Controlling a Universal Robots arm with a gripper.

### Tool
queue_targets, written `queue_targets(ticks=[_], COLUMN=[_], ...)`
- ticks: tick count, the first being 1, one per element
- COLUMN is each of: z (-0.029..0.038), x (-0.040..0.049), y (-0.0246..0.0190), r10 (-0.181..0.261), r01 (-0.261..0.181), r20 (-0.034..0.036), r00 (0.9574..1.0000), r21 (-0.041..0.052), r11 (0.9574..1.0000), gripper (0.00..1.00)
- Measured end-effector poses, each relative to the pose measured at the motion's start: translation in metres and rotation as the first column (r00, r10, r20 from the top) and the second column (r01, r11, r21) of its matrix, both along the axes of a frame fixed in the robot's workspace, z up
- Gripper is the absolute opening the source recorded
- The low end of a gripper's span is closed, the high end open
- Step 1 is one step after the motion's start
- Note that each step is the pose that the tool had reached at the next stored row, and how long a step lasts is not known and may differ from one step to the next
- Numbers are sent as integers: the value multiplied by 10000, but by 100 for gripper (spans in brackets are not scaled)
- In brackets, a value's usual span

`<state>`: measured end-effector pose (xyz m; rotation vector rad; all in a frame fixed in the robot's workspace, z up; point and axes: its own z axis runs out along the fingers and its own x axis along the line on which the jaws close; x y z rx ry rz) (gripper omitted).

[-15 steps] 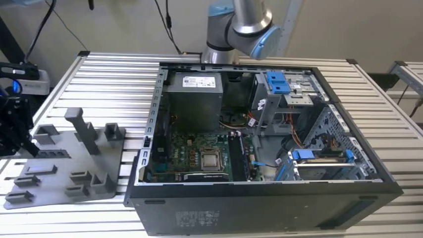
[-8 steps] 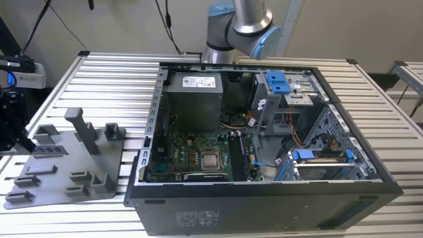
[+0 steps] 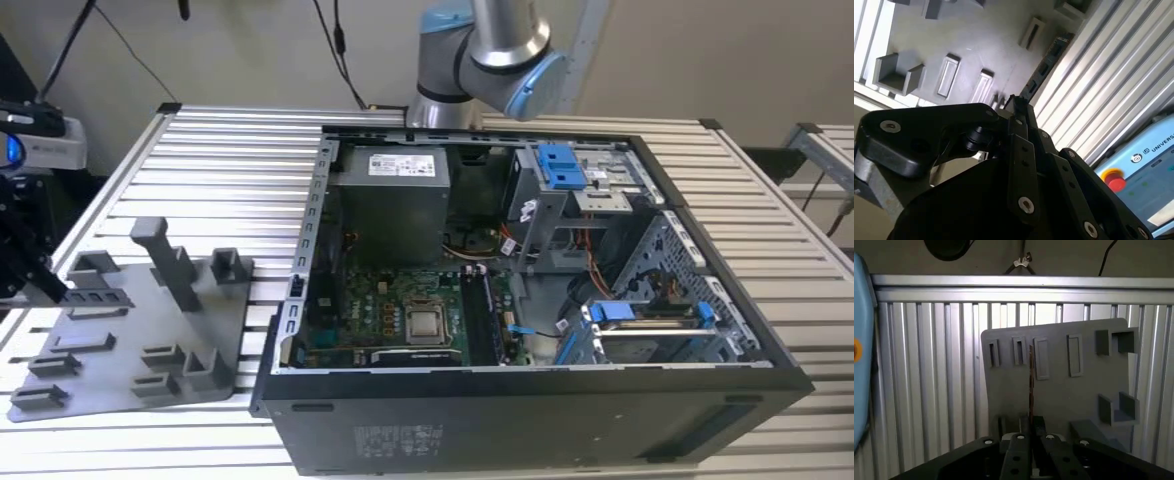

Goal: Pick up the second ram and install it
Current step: 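Pick up the second ram and move it above second insertion slot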

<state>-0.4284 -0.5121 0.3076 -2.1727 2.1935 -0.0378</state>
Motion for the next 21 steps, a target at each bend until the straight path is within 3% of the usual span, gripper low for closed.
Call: queue_targets(ticks=[21], z=[103], x=[0], y=[0], r10=[-4], r01=[4], r20=[0], r00=[10000], r21=[0], r11=[10000], gripper=[14])
